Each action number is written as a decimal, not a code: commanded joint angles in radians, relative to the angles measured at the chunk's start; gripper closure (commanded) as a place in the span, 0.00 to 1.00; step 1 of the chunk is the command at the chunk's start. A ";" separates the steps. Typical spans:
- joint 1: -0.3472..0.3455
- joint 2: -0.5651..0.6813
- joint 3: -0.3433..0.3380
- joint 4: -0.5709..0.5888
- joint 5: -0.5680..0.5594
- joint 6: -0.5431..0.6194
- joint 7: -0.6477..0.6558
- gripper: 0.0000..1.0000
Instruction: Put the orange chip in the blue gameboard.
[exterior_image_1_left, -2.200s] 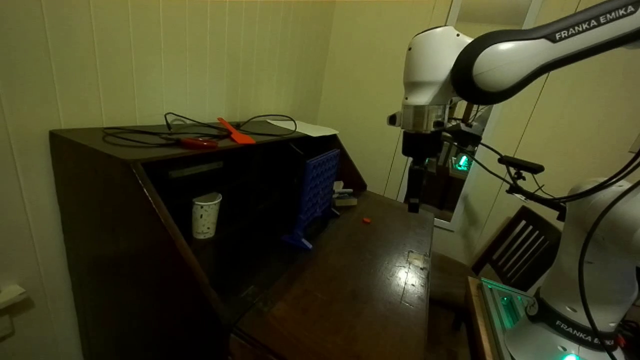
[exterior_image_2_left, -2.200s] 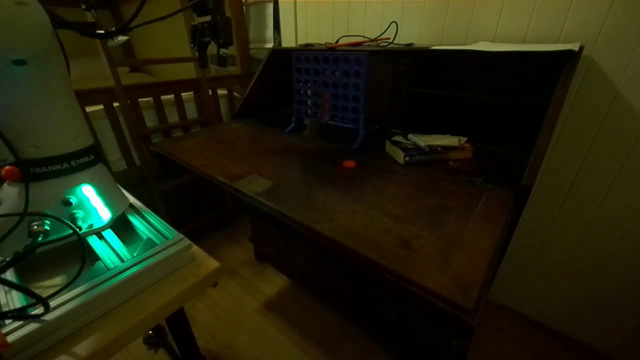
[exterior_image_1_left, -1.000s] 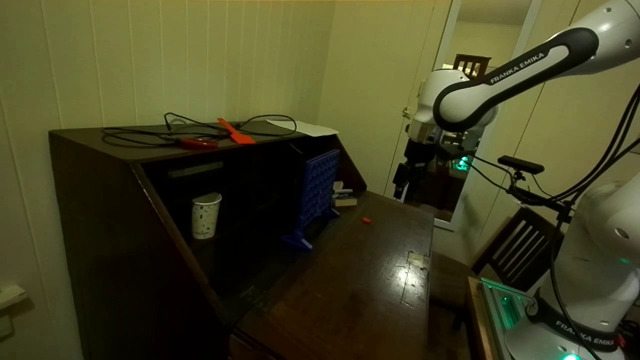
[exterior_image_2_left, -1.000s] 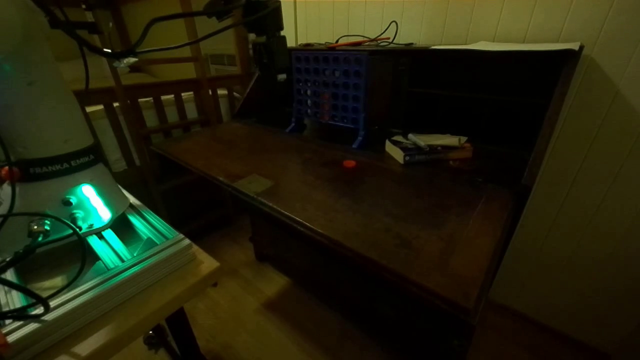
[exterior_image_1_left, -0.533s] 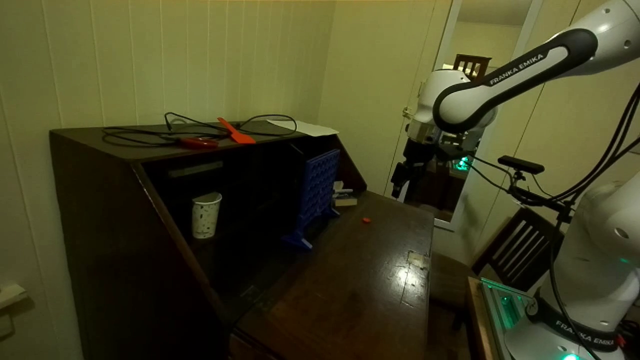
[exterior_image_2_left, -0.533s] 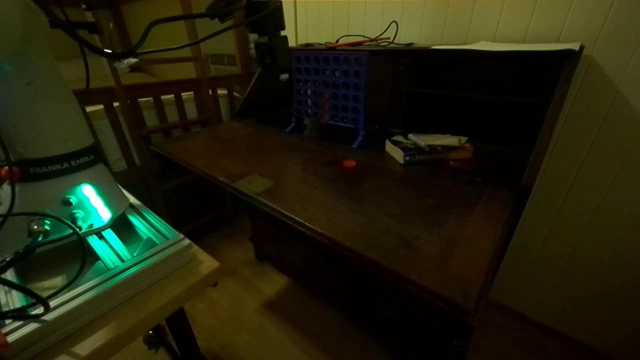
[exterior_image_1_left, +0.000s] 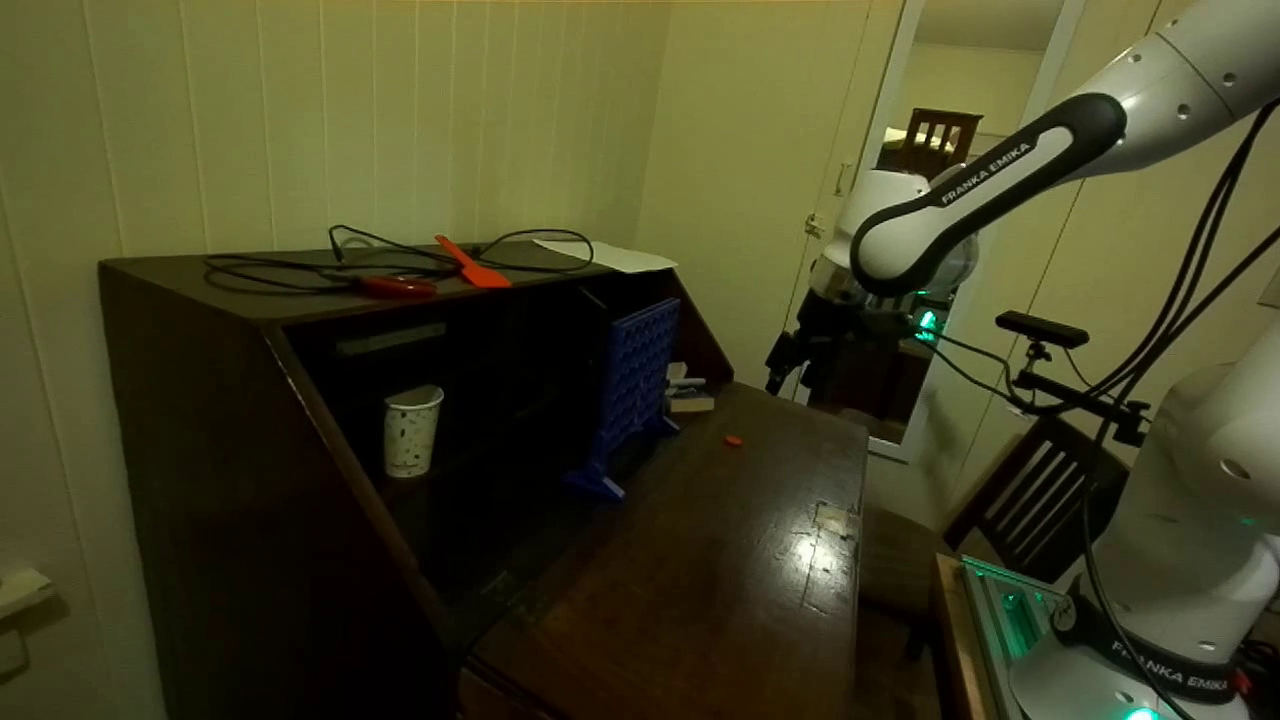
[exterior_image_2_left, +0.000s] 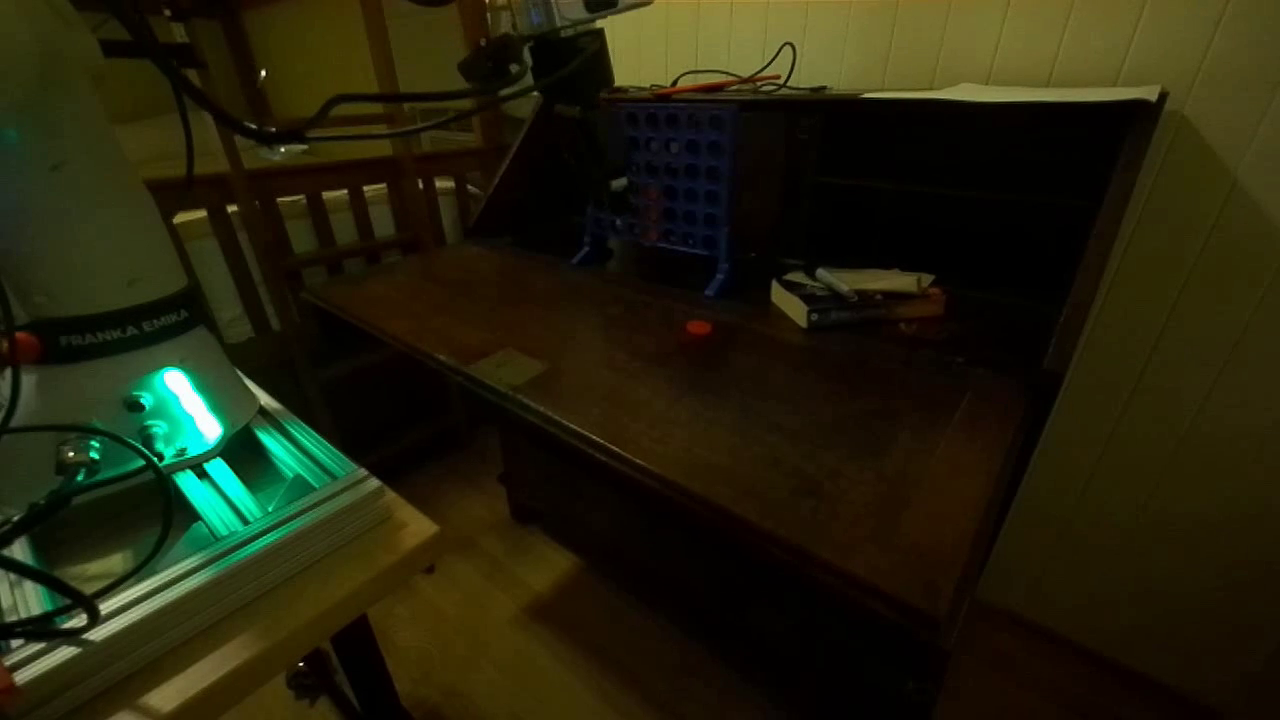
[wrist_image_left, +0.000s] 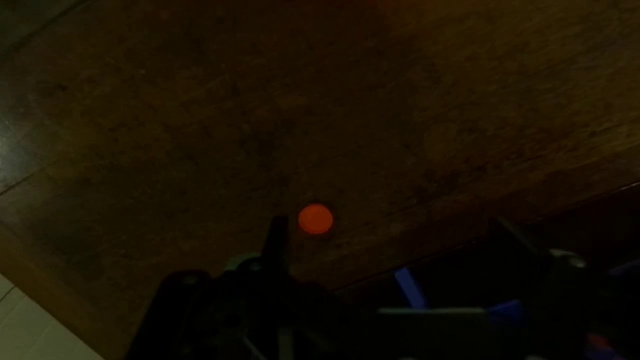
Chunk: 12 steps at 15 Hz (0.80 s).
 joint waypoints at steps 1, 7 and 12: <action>0.003 0.116 -0.038 0.041 0.054 0.116 -0.081 0.00; 0.015 0.290 -0.087 0.113 0.231 0.255 -0.248 0.00; -0.002 0.325 -0.077 0.136 0.304 0.237 -0.276 0.00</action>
